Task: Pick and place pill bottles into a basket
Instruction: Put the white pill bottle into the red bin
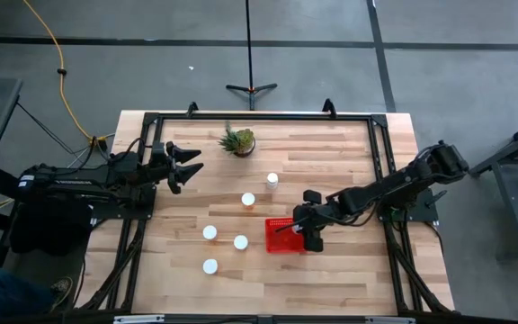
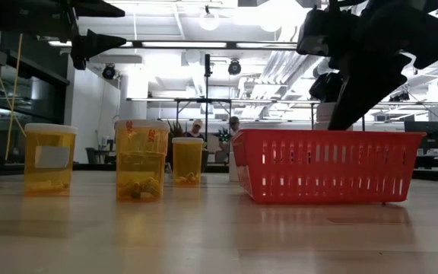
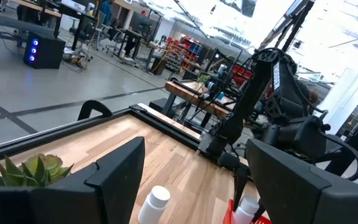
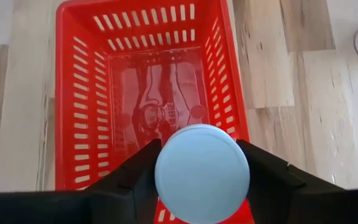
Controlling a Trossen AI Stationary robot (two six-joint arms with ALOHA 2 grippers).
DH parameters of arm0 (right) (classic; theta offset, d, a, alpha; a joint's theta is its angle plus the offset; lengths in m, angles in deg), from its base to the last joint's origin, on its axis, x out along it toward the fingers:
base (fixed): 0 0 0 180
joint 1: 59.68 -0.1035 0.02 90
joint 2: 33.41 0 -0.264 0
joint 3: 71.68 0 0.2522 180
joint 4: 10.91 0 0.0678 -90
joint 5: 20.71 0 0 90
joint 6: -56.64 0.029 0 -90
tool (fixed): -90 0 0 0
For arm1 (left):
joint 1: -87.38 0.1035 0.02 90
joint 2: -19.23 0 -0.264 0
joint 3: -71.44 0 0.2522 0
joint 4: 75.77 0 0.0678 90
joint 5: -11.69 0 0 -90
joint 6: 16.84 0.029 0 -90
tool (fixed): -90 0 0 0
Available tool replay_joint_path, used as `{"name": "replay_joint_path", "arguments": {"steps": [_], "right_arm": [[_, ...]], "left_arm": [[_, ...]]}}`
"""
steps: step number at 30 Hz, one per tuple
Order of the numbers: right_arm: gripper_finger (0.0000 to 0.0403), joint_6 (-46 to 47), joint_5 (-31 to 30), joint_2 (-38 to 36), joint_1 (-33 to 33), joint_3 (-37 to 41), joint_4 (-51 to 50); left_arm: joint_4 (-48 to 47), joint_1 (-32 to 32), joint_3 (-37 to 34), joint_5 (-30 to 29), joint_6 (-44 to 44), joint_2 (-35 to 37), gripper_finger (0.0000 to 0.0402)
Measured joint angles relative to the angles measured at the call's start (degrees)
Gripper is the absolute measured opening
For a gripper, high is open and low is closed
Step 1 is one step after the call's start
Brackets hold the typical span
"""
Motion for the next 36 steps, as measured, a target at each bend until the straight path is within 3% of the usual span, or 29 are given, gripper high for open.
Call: {"name": "replay_joint_path", "arguments": {"steps": [18,36], "right_arm": [[0.019,0.4,1.4,4.5,0.0,0.1,1.9],[0.0267,3.4,4.4,4.5,0.0,-0.7,1.4]], "left_arm": [[0.0,0.0,0.0,0.2,0.0,0.0,0.0314],[0.0,0.0,0.0,0.1,0.0,0.0,0.0314]]}}
